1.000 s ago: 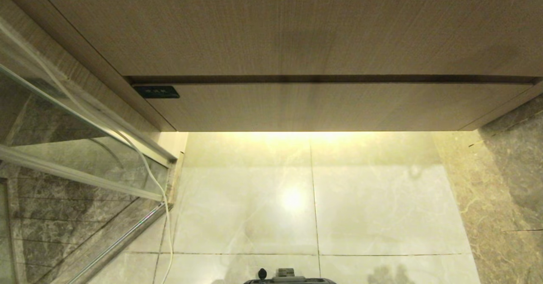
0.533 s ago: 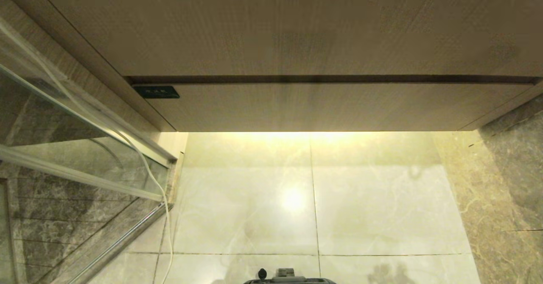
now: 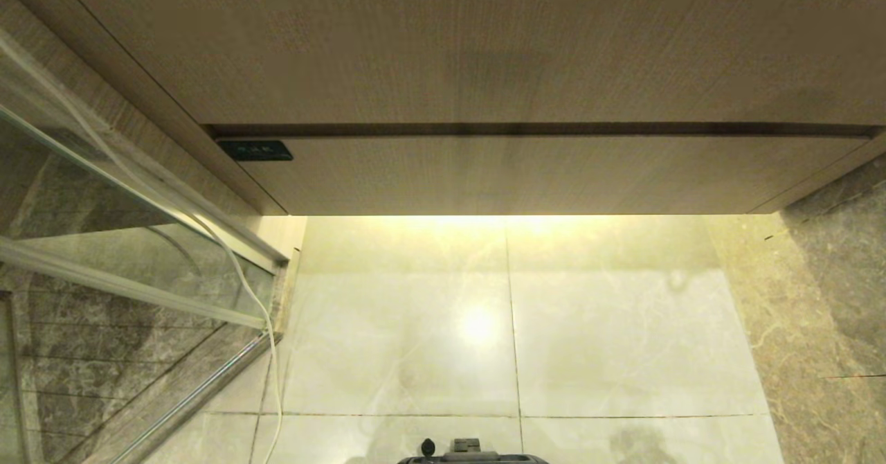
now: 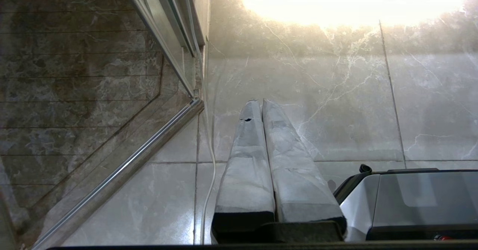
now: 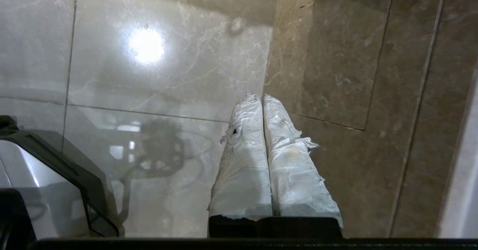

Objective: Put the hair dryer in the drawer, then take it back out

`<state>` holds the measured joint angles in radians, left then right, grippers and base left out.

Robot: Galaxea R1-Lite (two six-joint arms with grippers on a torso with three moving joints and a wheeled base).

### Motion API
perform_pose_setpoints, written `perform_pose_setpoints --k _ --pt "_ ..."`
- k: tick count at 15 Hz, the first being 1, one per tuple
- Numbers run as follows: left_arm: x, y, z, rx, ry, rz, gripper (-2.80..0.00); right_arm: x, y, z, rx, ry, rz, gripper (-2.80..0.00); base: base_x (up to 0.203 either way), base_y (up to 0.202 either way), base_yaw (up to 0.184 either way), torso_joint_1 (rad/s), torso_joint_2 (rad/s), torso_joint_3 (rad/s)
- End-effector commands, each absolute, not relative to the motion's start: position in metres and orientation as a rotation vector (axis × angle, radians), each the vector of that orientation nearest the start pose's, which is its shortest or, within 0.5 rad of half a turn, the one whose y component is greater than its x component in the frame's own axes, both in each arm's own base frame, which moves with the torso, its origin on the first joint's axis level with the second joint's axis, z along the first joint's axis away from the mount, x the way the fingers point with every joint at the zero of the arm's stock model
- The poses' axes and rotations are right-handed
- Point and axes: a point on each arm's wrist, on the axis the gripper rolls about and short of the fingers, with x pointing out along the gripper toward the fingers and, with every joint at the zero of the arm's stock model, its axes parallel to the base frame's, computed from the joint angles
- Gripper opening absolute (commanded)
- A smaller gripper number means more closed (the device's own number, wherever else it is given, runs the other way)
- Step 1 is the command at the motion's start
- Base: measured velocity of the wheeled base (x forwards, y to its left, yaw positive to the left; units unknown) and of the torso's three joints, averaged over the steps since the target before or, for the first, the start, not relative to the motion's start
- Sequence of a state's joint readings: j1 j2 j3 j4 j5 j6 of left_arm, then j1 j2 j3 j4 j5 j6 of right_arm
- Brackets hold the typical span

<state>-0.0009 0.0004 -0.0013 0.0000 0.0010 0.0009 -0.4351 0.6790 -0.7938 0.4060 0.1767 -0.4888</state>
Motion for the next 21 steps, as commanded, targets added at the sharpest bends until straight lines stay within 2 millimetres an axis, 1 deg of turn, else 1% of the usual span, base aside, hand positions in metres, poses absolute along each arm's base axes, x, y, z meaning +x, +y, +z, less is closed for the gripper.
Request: perform_pose_setpoints --k 1,3,4,6,9,11,13,15,18,21 --pt "-0.023 0.0 0.076 0.0 -0.002 0.0 -2.8 0.042 -0.014 0.235 -0.354 0.332 -0.157 -2.8 0.0 0.0 0.0 0.0 0.0 0.0" --pt "-0.023 0.0 0.076 0.002 -0.002 0.001 -2.8 0.045 -0.013 0.206 -0.294 0.346 -0.122 -2.8 0.0 0.0 0.0 0.0 0.0 0.0" --pt "-0.023 0.0 0.076 0.0 -0.002 0.0 -2.8 0.045 -0.012 0.194 -0.282 0.349 -0.108 -2.8 0.0 0.0 0.0 0.0 0.0 0.0" --pt "-0.023 0.0 0.076 0.0 -0.002 0.001 -2.8 0.039 -0.009 0.167 -0.25 0.35 -0.082 -2.8 0.0 0.0 0.0 0.0 0.0 0.0" --pt "-0.023 0.0 0.076 0.002 -0.002 0.002 -2.8 0.031 -0.002 0.127 -0.126 0.336 -0.01 -2.8 0.0 0.0 0.0 0.0 0.0 0.0" --pt "-0.023 0.0 0.076 0.002 -0.002 0.002 -2.8 0.023 -0.001 0.119 -0.095 0.308 -0.033 -2.8 0.0 0.0 0.0 0.0 0.0 0.0" --pt "-0.023 0.0 0.076 0.002 -0.002 0.002 -2.8 0.012 -0.002 0.105 -0.1 0.316 -0.121 -2.8 0.0 0.0 0.0 0.0 0.0 0.0" --pt "-0.023 0.0 0.076 0.002 -0.001 0.001 -2.8 0.002 -0.002 0.093 -0.097 0.34 -0.15 -2.8 0.0 0.0 0.0 0.0 0.0 0.0" --pt "-0.023 0.0 0.076 0.001 0.0 0.001 -2.8 -0.007 -0.002 0.089 -0.096 0.287 -0.126 -2.8 0.0 0.0 0.0 0.0 0.0 0.0" --pt "-0.023 0.0 0.076 0.002 -0.002 0.0 -2.8 -0.016 -0.002 0.089 -0.088 0.151 -0.101 -2.8 0.0 0.0 0.0 0.0 0.0 0.0"
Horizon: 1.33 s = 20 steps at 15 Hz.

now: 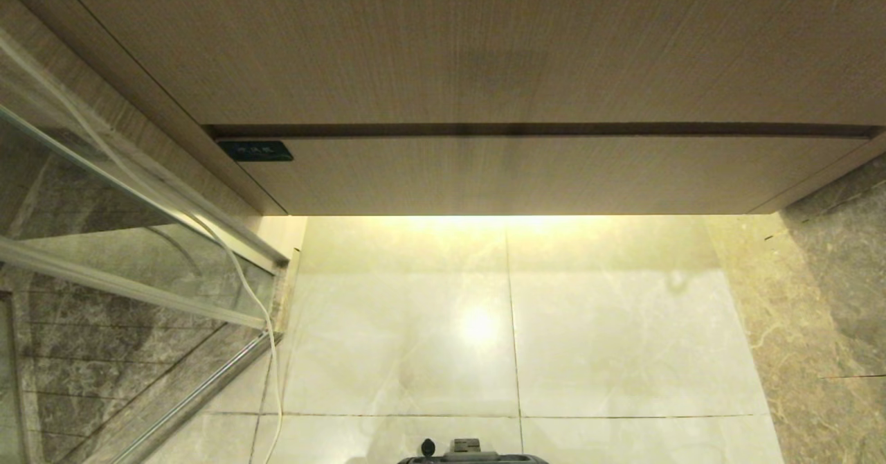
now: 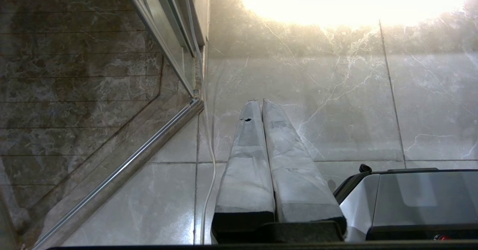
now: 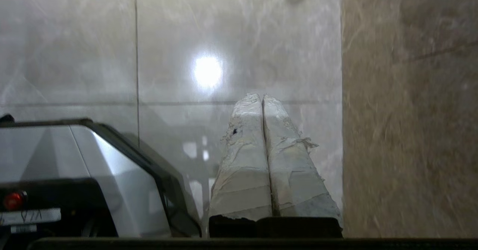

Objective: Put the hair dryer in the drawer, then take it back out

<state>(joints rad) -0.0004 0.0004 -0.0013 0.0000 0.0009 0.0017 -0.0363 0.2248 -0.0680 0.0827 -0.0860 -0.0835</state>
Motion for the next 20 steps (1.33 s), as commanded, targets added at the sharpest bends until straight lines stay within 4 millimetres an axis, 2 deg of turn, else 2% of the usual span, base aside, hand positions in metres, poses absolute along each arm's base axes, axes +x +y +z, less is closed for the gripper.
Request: perform_pose_setpoints --k 1,5,10,15,20 --pt "-0.023 0.0 0.076 0.002 -0.002 0.0 -2.8 -0.02 -0.002 0.088 -0.085 0.102 -0.098 -2.8 0.0 0.0 0.0 0.0 0.0 0.0" --pt "-0.023 0.0 0.076 0.002 0.0 0.0 -2.8 -0.027 -0.002 0.086 -0.085 0.008 -0.088 -2.8 0.0 0.0 0.0 0.001 0.0 0.006" --pt "-0.023 0.0 0.076 0.001 0.0 0.001 -2.8 -0.023 0.0 0.084 -0.08 -0.084 -0.027 -2.8 0.0 0.0 0.0 0.0 0.0 0.0" --pt "-0.023 0.0 0.076 0.002 -0.002 0.0 -2.8 -0.023 0.0 0.081 -0.112 -0.06 -0.005 -2.8 0.0 0.0 0.0 0.0 0.0 0.0" --pt "-0.023 0.0 0.075 0.002 0.0 0.002 -2.8 -0.023 0.0 0.076 -0.056 -0.007 0.001 -2.8 0.0 0.0 0.0 0.0 0.0 0.0"
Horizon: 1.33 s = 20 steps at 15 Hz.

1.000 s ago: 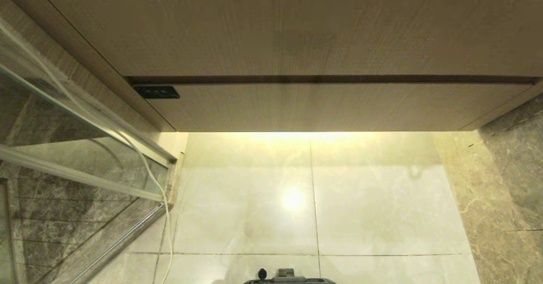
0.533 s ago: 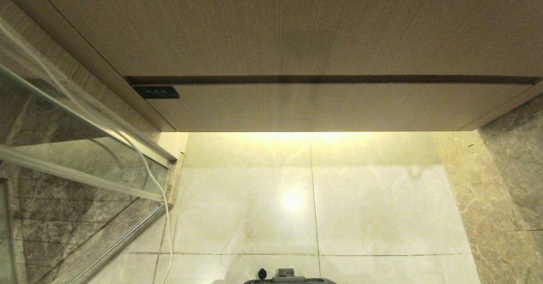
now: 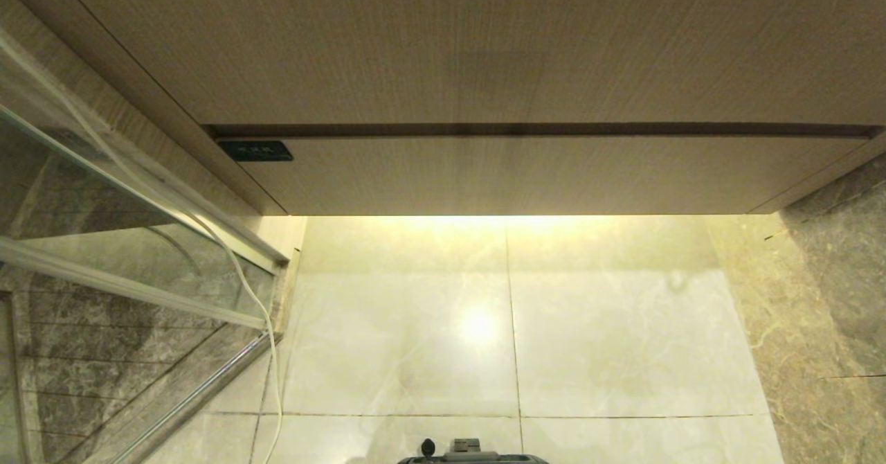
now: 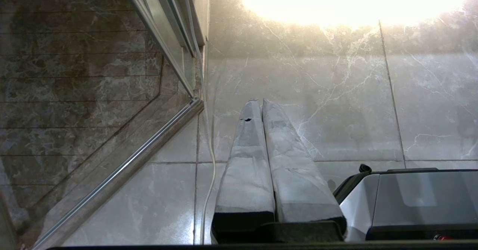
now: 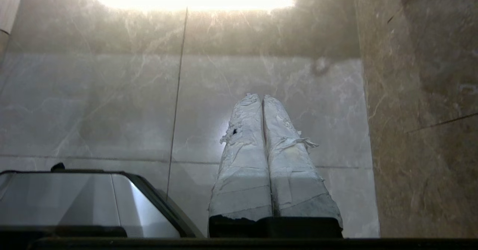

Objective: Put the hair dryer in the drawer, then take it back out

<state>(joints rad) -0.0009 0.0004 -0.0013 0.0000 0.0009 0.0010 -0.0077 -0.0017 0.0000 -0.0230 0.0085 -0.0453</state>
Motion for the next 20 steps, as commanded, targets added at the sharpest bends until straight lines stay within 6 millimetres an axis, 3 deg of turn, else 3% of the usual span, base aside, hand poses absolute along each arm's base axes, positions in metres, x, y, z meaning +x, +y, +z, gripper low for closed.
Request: perform_pose_setpoints --k 1,20 --pt "-0.0229 0.0001 0.0758 0.002 -0.001 0.0 -2.8 -0.0229 0.0004 0.0757 -0.046 -0.004 0.001 -2.8 0.0 0.0 0.0 0.0 0.0 0.0" --pt "-0.0229 0.0 0.0759 0.001 -0.002 0.001 -2.8 -0.0228 0.0002 0.0753 -0.015 0.002 -0.006 -2.8 0.0 0.0 0.0 0.0 0.0 0.0"
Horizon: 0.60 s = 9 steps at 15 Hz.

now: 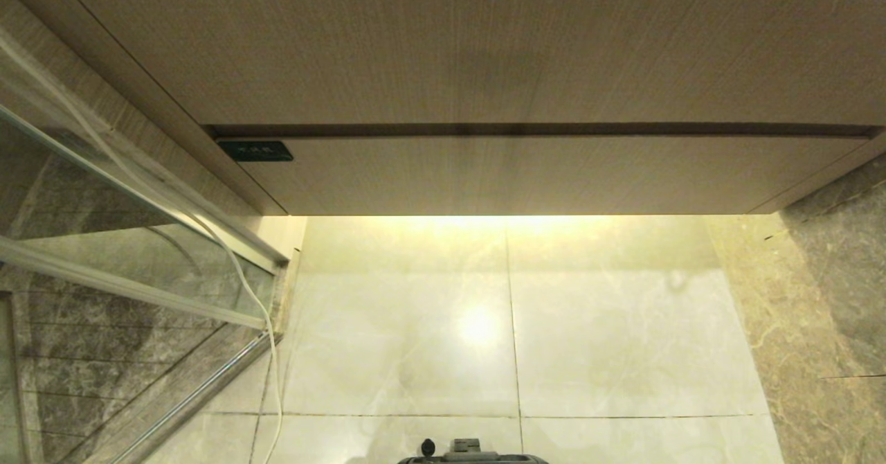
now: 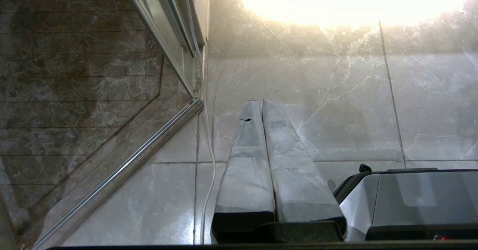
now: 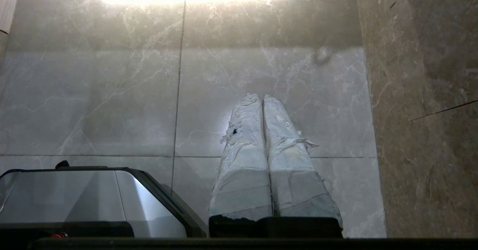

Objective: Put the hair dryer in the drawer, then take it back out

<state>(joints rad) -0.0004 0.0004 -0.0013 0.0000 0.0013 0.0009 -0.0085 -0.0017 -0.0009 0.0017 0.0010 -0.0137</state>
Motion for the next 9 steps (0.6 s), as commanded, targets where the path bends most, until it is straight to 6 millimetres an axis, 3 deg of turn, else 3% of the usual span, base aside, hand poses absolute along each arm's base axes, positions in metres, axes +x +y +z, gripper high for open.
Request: perform_pose_setpoints --k 1,9 --pt "-0.0229 0.0001 0.0759 0.001 -0.002 0.001 -2.8 -0.0229 0.0002 0.0757 -0.015 0.0 -0.006 -2.8 0.0 0.0 0.0 0.0 0.0 0.0" --pt "-0.0228 0.0 0.0755 0.001 0.0 0.001 -2.8 -0.0229 0.0002 0.0757 -0.014 0.0 -0.006 -2.8 0.0 0.0 0.0 0.0 0.0 0.0"
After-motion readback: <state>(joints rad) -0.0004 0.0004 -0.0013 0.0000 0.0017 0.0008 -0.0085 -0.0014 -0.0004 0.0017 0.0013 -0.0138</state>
